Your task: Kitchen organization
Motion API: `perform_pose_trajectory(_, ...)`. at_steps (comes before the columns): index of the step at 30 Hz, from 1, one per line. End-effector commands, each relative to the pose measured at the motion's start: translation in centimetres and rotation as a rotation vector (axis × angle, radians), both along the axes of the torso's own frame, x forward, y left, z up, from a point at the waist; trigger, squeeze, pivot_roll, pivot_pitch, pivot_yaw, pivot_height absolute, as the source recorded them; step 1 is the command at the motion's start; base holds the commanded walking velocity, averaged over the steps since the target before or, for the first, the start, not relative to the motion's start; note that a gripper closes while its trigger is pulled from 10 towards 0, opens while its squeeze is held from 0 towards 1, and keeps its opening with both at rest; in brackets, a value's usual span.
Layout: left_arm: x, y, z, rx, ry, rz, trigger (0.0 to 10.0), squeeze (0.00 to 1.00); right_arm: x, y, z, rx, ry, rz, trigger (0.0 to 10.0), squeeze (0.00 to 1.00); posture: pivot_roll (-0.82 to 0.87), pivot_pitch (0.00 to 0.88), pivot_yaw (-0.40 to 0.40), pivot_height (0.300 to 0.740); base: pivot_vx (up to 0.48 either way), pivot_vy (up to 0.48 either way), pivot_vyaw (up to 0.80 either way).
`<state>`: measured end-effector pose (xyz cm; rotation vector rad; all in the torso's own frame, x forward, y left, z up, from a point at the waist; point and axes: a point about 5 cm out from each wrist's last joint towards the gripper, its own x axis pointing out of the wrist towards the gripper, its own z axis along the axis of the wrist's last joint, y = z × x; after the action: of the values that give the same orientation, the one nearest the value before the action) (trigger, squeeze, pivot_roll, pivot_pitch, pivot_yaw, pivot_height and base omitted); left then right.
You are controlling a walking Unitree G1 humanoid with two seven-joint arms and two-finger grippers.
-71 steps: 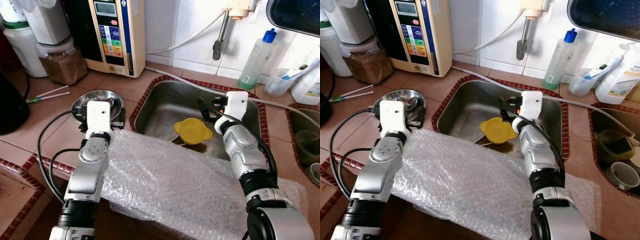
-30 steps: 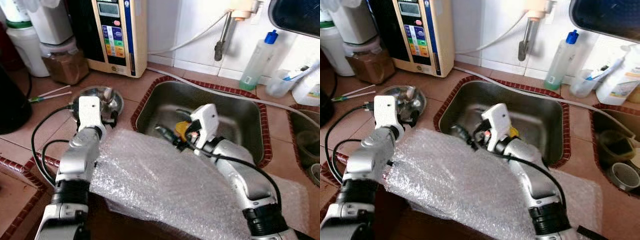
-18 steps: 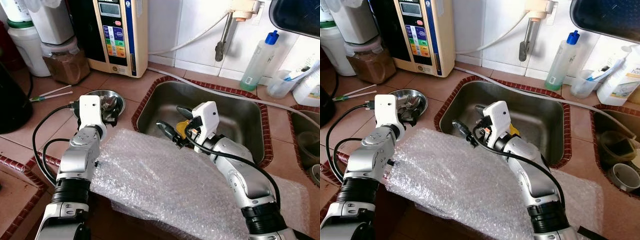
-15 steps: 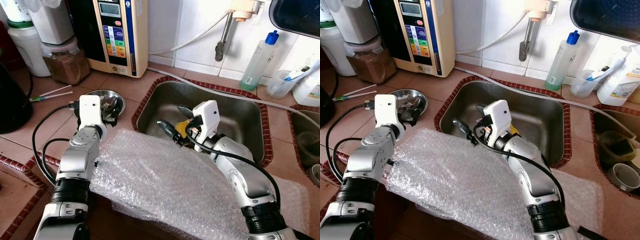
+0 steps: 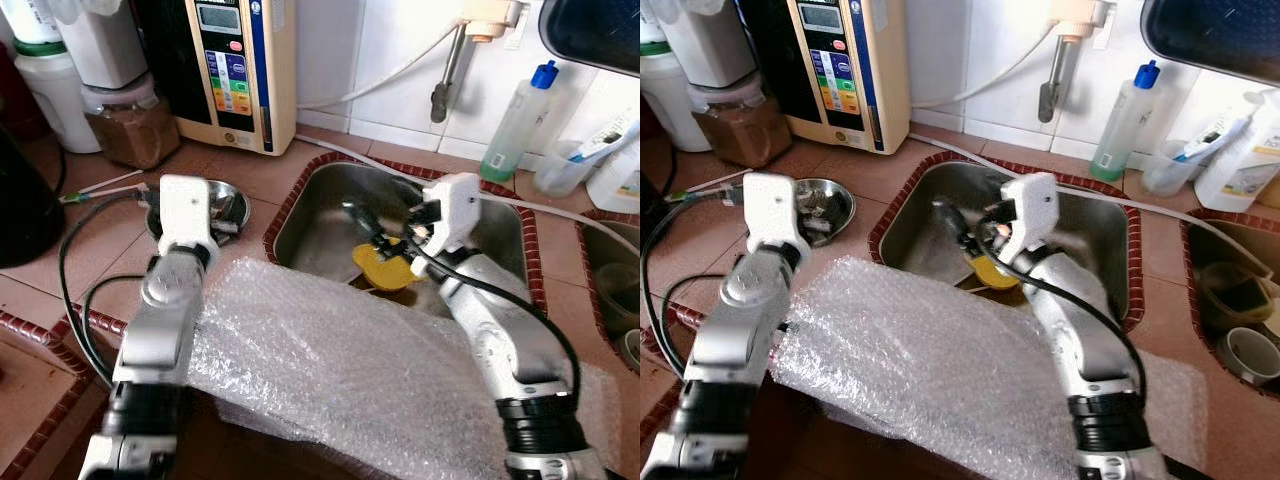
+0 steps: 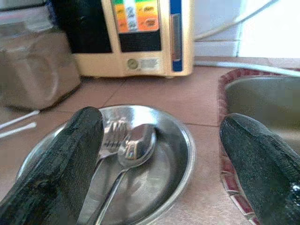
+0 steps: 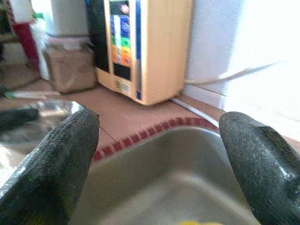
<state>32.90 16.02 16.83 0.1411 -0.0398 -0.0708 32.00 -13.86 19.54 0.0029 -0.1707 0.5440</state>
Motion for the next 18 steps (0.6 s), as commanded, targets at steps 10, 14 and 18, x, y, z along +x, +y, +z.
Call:
perform_pose_trajectory(10, -2.5, -0.4, -0.6, 0.003, -0.014, -0.049, 10.0, 0.00, -1.6, -2.1, 0.0, -0.063, 0.004, -0.029, 10.0, 0.00, -0.06, 0.069, 0.014, 0.740, 0.000, 0.000, 0.00)
perform_pose_trajectory(14, -3.6, -0.6, -0.7, 0.050, -0.032, 0.011, 10.0, 0.00, -2.2, -2.4, -0.4, -0.036, 0.039, -0.082, 10.0, 0.00, -0.04, 0.064, -0.046, 0.740, 0.000, 0.000, 0.00)
perform_pose_trajectory(18, -3.7, 0.2, -0.7, 0.012, -0.023, 0.050, 10.0, 0.00, -2.3, -2.1, -0.2, 0.024, 0.042, -0.129, 10.0, 0.00, -0.02, 0.063, -0.059, 0.740, 0.000, 0.000, 0.00)
